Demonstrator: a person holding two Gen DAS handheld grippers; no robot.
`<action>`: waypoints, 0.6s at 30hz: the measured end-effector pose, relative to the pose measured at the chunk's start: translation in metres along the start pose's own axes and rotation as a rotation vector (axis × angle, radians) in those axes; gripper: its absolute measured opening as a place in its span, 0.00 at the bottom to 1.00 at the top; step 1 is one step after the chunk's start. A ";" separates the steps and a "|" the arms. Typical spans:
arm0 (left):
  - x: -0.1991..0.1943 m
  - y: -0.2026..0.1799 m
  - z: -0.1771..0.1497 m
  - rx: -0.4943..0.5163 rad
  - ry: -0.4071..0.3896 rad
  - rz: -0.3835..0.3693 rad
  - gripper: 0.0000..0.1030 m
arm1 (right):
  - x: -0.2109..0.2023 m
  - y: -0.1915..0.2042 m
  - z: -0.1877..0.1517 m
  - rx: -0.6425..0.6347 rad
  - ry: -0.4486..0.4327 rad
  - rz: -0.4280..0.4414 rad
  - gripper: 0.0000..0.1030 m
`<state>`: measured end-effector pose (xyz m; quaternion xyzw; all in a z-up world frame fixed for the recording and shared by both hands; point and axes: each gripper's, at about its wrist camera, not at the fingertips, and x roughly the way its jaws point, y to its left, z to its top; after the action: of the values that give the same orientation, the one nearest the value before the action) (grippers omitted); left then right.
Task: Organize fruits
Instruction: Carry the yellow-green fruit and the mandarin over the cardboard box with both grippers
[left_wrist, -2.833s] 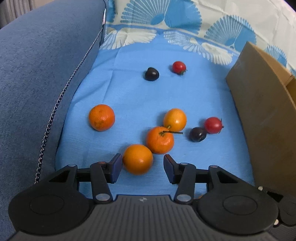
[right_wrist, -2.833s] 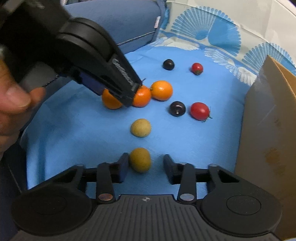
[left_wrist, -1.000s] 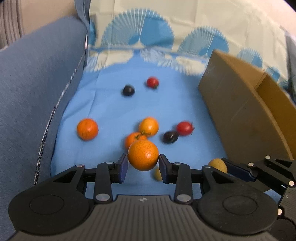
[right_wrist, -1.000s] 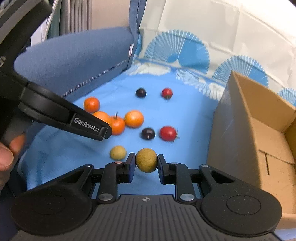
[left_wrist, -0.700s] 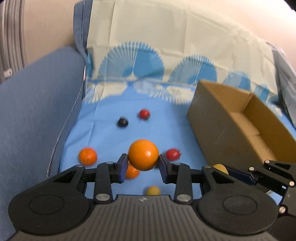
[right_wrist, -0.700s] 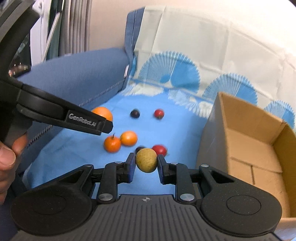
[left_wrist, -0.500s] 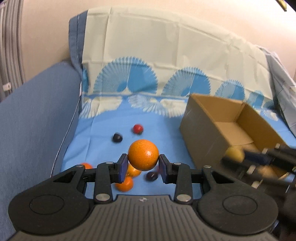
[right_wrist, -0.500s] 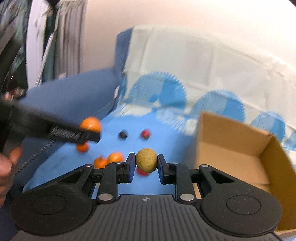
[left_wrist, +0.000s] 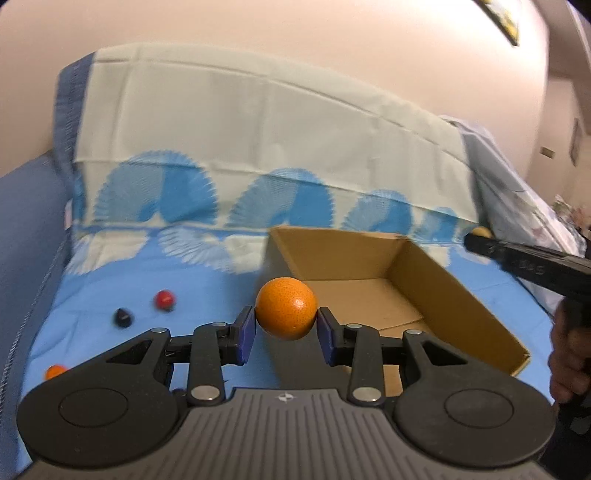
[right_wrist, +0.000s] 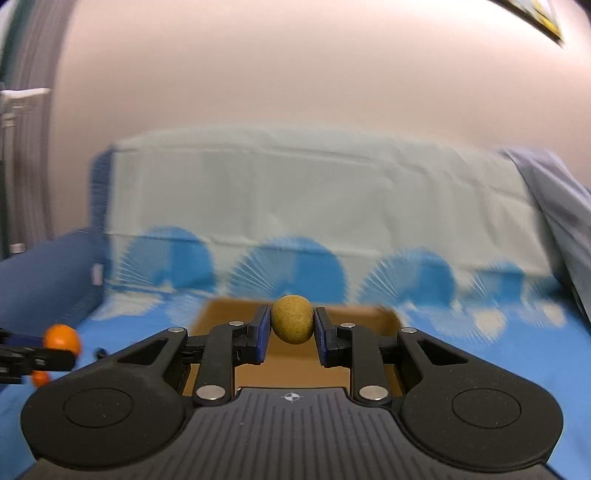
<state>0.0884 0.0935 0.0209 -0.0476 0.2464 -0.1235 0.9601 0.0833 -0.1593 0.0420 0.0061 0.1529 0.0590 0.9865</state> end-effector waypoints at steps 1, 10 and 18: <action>0.003 -0.004 -0.001 0.006 -0.003 -0.009 0.39 | 0.001 -0.006 -0.002 0.008 0.005 -0.022 0.25; 0.040 -0.031 -0.006 -0.006 -0.032 -0.086 0.39 | 0.001 -0.031 -0.021 0.007 0.035 -0.117 0.25; 0.059 -0.067 -0.012 0.083 -0.056 -0.162 0.39 | 0.009 -0.035 -0.026 -0.060 0.048 -0.147 0.25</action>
<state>0.1184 0.0133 -0.0062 -0.0313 0.2093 -0.2096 0.9546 0.0877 -0.1935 0.0136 -0.0362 0.1749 -0.0091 0.9839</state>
